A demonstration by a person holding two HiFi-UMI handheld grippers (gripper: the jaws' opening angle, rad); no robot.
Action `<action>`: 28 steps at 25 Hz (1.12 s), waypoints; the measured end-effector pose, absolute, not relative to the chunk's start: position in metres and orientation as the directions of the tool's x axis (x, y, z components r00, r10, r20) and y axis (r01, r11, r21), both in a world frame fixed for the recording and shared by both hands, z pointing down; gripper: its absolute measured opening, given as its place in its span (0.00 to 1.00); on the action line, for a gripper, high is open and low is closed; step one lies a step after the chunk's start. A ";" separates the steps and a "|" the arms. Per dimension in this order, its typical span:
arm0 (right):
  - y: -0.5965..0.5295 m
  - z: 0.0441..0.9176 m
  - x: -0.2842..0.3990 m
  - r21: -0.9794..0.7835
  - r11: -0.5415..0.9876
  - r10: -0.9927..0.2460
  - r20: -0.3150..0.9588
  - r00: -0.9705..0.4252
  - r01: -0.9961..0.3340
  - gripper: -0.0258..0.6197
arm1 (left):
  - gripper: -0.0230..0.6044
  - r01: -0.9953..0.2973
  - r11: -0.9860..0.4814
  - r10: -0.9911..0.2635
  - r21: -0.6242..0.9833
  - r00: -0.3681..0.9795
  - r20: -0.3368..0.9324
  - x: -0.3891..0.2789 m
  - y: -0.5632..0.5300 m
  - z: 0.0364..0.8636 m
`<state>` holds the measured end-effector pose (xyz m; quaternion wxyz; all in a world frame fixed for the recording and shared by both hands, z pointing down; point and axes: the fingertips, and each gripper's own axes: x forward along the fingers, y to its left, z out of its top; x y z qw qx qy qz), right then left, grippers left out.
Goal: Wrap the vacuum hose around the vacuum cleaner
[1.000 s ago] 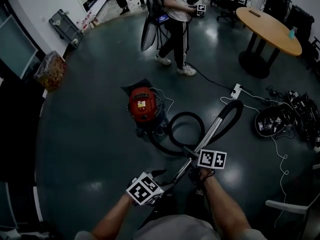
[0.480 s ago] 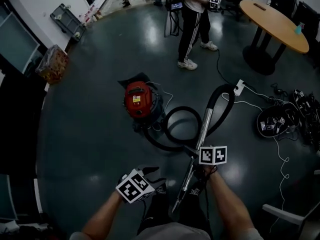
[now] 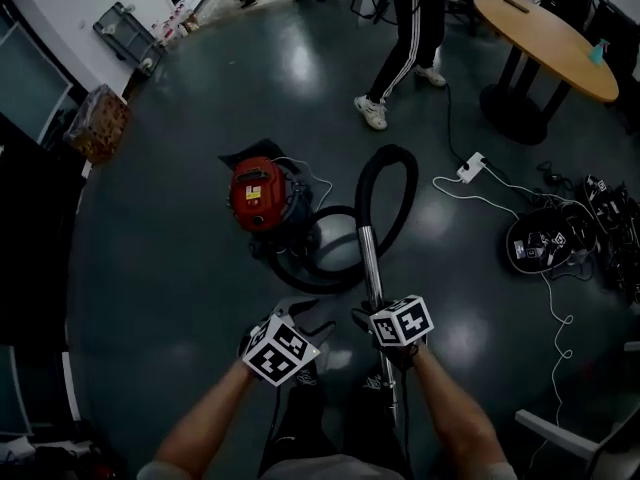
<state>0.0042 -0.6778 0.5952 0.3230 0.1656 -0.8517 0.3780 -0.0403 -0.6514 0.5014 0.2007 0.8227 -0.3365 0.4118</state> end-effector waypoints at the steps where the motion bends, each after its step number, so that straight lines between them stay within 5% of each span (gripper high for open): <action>1: -0.677 0.598 0.009 -0.517 0.683 -0.027 0.688 -0.725 -0.516 0.23 | 0.39 -0.717 -0.697 -0.408 0.026 0.427 0.807 -0.035 -0.663 0.499; 13: -0.654 0.628 0.064 -0.303 0.883 0.053 0.823 -0.566 -0.358 0.21 | 0.39 -0.618 -0.765 -0.497 -0.180 0.389 0.776 0.031 -0.732 0.495; 28: -0.692 0.675 0.088 -0.049 0.987 0.001 0.953 -0.303 -0.152 0.17 | 0.39 -0.643 -0.762 -0.417 -0.078 0.395 0.819 -0.010 -0.761 0.575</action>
